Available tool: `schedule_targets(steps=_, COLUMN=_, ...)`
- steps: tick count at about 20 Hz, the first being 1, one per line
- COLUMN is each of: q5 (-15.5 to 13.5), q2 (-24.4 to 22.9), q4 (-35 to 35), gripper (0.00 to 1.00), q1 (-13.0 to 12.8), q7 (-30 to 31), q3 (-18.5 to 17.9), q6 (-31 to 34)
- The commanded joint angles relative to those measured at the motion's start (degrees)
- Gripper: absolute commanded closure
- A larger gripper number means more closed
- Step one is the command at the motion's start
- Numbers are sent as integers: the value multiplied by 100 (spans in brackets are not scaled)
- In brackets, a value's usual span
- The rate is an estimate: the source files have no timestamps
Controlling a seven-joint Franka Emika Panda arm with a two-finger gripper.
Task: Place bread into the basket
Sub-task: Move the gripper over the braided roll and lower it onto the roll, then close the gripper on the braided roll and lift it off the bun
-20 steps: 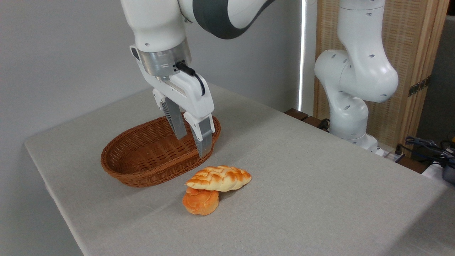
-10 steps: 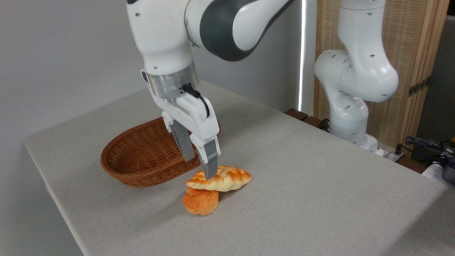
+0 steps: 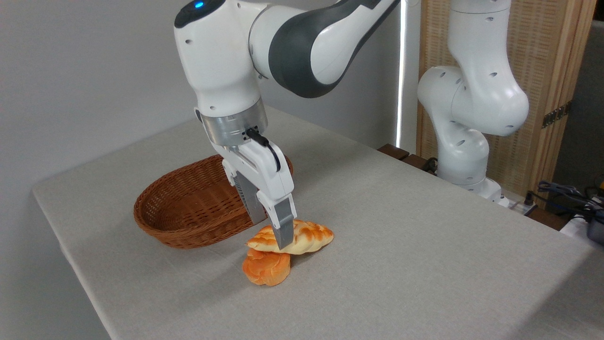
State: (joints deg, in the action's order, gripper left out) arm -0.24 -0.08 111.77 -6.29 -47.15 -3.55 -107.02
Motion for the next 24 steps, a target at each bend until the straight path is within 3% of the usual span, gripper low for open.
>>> schedule_targets(steps=1, q5=156, q2=201, q4=20, gripper=0, q1=-30, q7=-101, q3=-32, q6=-117)
schedule_targets(steps=7, q5=156, q2=298, q4=11, gripper=0, q1=-48, q7=-101, q3=3, q6=-144)
schedule_targets(steps=9, q5=156, q2=298, q4=-6, gripper=13, q1=-48, q7=-145, q3=3, q6=-187)
schedule_targets(steps=10, q5=147, q2=298, q4=-6, gripper=27, q1=-48, q7=-154, q3=3, q6=-222)
schedule_targets(steps=12, q5=147, q2=298, q4=-15, gripper=44, q1=-48, q7=-171, q3=3, q6=-223)
schedule_targets(steps=24, q5=147, q2=237, q4=-32, gripper=48, q1=-48, q7=-242, q3=-6, q6=-188)
